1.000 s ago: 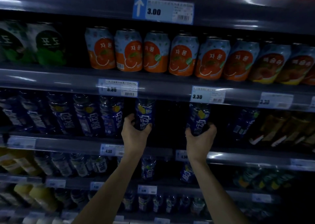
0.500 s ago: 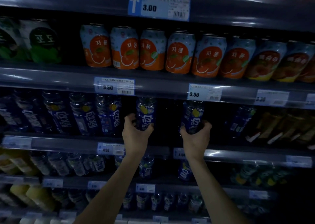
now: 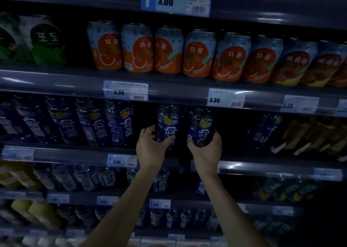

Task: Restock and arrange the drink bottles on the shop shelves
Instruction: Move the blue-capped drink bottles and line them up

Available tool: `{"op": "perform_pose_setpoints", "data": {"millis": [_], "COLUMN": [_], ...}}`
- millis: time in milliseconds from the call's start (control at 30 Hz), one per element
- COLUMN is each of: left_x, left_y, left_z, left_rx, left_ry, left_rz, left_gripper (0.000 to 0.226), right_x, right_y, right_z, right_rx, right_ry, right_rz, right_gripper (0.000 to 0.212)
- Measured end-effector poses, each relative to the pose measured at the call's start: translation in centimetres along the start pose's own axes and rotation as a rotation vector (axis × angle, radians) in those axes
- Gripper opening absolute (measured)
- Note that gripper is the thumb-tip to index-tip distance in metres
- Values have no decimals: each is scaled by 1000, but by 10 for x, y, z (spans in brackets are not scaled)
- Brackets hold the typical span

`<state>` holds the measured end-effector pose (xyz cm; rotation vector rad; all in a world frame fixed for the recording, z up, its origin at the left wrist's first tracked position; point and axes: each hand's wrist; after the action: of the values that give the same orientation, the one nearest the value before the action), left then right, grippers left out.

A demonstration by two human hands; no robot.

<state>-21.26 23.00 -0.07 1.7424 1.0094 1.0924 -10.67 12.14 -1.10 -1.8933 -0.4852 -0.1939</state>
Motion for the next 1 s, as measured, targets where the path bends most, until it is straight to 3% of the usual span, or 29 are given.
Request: {"op": "perform_pose_setpoints", "data": {"millis": [300, 633, 867, 1000], "left_x": [-4, -4, -16, -35], "left_y": [1, 0, -4, -6], "left_z": [0, 0, 4, 3], "left_rx": [-20, -22, -195, -167], "left_ry": [8, -22, -69, -30], "left_rz": [17, 23, -13, 99], "left_gripper": [75, 77, 81, 69], "right_x": [-5, -11, -14, -17], "right_y": [-2, -5, 0, 6], "right_z": [6, 10, 5, -3], "right_rx": [-2, 10, 7, 36], "right_ry": [-14, -28, -67, -102], "right_rz": [26, -5, -66, -57], "right_gripper": [75, 72, 70, 69]}}
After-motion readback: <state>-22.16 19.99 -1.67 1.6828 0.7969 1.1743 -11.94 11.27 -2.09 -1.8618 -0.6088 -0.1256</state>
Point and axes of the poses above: each hand's wrist, its own x-axis towards the middle knuckle, its own z-axis out of the palm, y = z × x, and after that the axes turned 7 degrees about -x, right-handed
